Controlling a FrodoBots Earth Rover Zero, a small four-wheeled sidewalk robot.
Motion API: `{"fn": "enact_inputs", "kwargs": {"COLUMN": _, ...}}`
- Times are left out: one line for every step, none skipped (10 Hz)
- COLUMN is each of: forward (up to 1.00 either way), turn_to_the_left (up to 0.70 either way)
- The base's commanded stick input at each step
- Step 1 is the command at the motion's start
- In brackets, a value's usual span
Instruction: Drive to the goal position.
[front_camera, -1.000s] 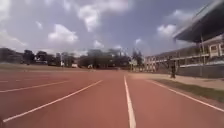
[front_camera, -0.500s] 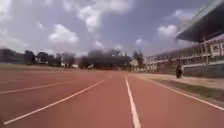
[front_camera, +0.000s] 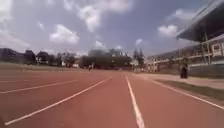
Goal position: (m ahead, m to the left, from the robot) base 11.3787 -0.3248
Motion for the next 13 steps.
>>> {"fn": "enact_inputs", "kwargs": {"forward": 0.7, "turn_to_the_left": 0.0}}
{"fn": "enact_inputs", "kwargs": {"forward": 0.7, "turn_to_the_left": 0.0}}
{"fn": "enact_inputs", "kwargs": {"forward": 0.7, "turn_to_the_left": 0.0}}
{"fn": "enact_inputs", "kwargs": {"forward": 0.7, "turn_to_the_left": 0.0}}
{"fn": "enact_inputs", "kwargs": {"forward": 0.7, "turn_to_the_left": 0.0}}
{"fn": "enact_inputs", "kwargs": {"forward": 0.7, "turn_to_the_left": 0.0}}
{"fn": "enact_inputs", "kwargs": {"forward": 0.7, "turn_to_the_left": 0.0}}
{"fn": "enact_inputs", "kwargs": {"forward": 0.7, "turn_to_the_left": 0.0}}
{"fn": "enact_inputs", "kwargs": {"forward": 0.7, "turn_to_the_left": 0.0}}
{"fn": "enact_inputs", "kwargs": {"forward": 0.7, "turn_to_the_left": 0.0}}
{"fn": "enact_inputs", "kwargs": {"forward": 0.7, "turn_to_the_left": 0.0}}
{"fn": "enact_inputs", "kwargs": {"forward": 0.7, "turn_to_the_left": 0.0}}
{"fn": "enact_inputs", "kwargs": {"forward": 0.7, "turn_to_the_left": 0.0}}
